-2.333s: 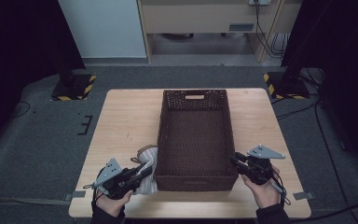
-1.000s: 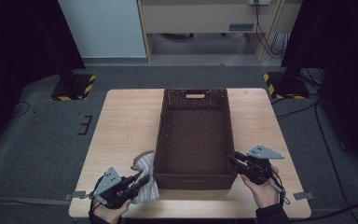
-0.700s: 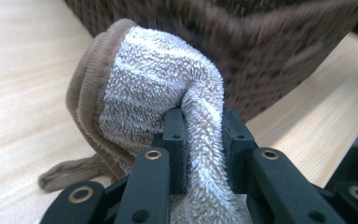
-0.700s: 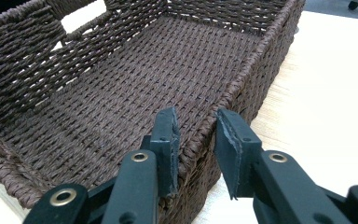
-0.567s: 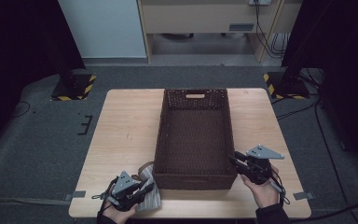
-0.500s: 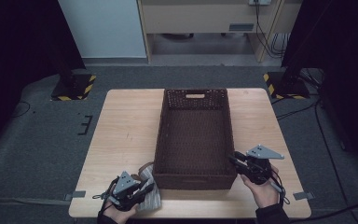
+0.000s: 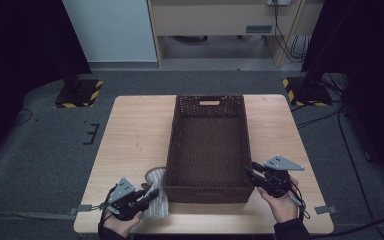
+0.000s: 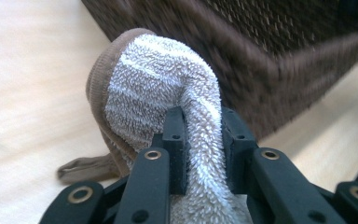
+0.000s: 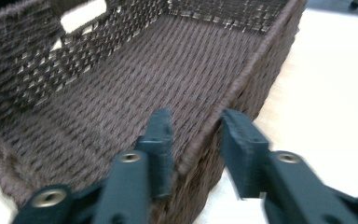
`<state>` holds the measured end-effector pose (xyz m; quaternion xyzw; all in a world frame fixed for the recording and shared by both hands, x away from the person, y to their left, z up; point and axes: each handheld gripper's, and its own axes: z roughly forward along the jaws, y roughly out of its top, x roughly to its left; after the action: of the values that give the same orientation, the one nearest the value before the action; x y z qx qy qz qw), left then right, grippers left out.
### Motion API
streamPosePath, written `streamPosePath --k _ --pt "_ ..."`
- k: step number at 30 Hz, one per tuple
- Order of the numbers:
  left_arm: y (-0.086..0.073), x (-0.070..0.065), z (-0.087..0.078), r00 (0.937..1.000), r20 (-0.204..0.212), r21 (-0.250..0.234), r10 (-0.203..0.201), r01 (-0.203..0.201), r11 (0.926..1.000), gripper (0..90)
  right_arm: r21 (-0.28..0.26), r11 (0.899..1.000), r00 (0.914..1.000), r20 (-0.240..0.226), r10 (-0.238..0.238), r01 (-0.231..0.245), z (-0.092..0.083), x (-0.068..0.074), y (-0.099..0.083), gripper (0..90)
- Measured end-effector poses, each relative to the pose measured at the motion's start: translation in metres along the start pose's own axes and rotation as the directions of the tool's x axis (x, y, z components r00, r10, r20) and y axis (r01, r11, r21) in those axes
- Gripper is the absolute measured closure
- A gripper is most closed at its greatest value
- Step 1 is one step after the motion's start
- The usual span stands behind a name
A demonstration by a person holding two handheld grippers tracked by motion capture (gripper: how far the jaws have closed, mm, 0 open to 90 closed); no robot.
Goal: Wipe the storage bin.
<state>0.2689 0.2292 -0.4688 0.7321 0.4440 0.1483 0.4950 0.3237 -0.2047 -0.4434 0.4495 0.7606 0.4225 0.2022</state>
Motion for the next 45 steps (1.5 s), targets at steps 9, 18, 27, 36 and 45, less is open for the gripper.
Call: streamPosePath --k 9,18,27,36,45 --pt "0.024 0.030 -0.010 0.9932 -0.113 -0.032 -0.030 0.027 0.9991 73.8 -0.003 1.000 0.9999 0.010 0.003 -0.003 0.003 0.001 -0.001 53.4" --pt "0.041 0.067 -0.010 0.9685 -0.236 -0.031 -0.079 0.074 0.9968 73.8 -0.048 0.999 0.9993 0.027 0.028 -0.026 -0.006 -0.009 0.006 43.5" --pt "0.023 0.096 0.004 0.9304 -0.355 0.048 -0.090 0.114 0.9923 73.7 -0.062 0.997 0.9983 0.042 0.039 -0.037 -0.009 -0.014 0.005 41.1" --pt "0.013 0.113 0.006 0.9046 -0.423 0.114 -0.052 0.110 0.9874 73.2 -0.063 0.997 0.9983 0.036 0.046 -0.044 -0.011 -0.017 0.005 40.2" --pt "0.002 0.126 0.013 0.9128 -0.400 0.120 -0.081 0.140 0.9829 66.4 -0.070 0.997 0.9979 0.042 0.048 -0.045 -0.013 -0.019 0.006 40.5"
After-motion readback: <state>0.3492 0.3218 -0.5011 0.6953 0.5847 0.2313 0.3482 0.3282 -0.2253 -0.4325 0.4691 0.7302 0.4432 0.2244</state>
